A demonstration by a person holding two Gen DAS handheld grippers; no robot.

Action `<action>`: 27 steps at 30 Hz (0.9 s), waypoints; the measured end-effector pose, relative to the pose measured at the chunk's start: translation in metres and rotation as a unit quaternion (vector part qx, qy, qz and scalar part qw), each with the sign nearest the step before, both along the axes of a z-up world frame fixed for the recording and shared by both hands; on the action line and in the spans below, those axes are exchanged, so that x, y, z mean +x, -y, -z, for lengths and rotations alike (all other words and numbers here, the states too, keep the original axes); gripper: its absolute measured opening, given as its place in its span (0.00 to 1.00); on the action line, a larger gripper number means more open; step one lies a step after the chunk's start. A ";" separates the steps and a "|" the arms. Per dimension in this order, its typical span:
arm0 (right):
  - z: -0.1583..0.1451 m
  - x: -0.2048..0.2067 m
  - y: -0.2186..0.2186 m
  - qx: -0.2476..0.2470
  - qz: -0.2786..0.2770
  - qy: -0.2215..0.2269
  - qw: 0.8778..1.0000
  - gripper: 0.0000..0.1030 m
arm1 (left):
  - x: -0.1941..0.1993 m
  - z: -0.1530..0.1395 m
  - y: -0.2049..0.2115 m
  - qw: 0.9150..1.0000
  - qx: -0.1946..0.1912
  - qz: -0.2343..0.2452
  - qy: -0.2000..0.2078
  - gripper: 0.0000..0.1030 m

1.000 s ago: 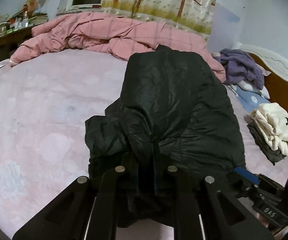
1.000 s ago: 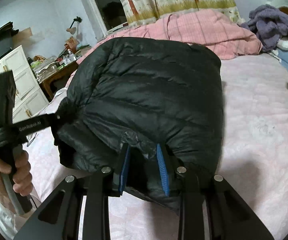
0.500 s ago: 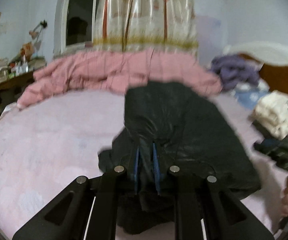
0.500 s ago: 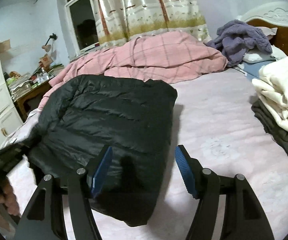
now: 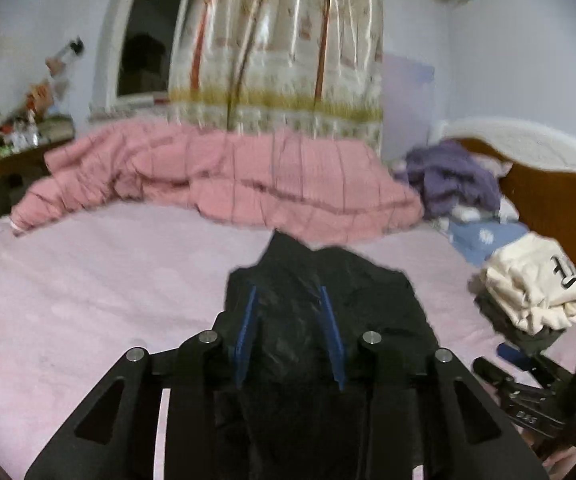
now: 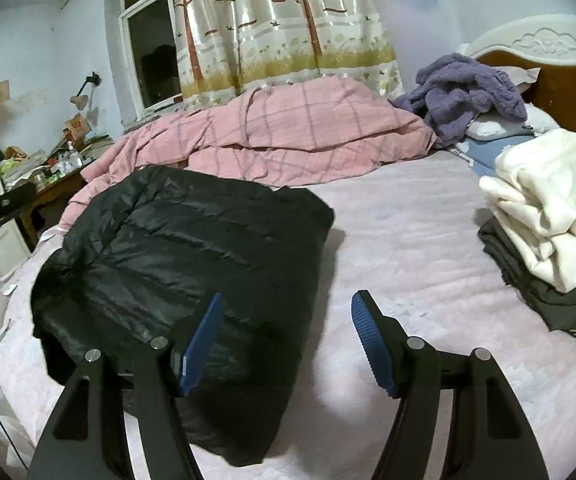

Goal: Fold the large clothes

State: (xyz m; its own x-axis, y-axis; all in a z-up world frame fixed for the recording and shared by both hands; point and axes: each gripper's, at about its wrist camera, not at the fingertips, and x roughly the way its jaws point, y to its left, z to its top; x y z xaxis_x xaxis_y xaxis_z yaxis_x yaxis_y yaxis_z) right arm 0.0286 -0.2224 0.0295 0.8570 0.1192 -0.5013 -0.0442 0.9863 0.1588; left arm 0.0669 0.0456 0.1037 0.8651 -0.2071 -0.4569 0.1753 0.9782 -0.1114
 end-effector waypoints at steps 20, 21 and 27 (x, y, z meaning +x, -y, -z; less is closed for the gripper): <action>0.033 0.027 0.023 0.101 0.003 -0.049 0.994 0.66 | 0.038 0.109 -0.015 0.988 0.016 -0.046 -0.149 0.33; 0.031 0.027 0.021 0.108 -0.008 -0.050 0.993 0.66 | 0.041 0.111 -0.016 0.987 0.011 -0.045 -0.154 0.33; 0.029 0.030 0.004 0.136 -0.065 -0.064 0.987 0.66 | 0.045 0.127 -0.015 0.985 0.018 -0.047 -0.164 0.33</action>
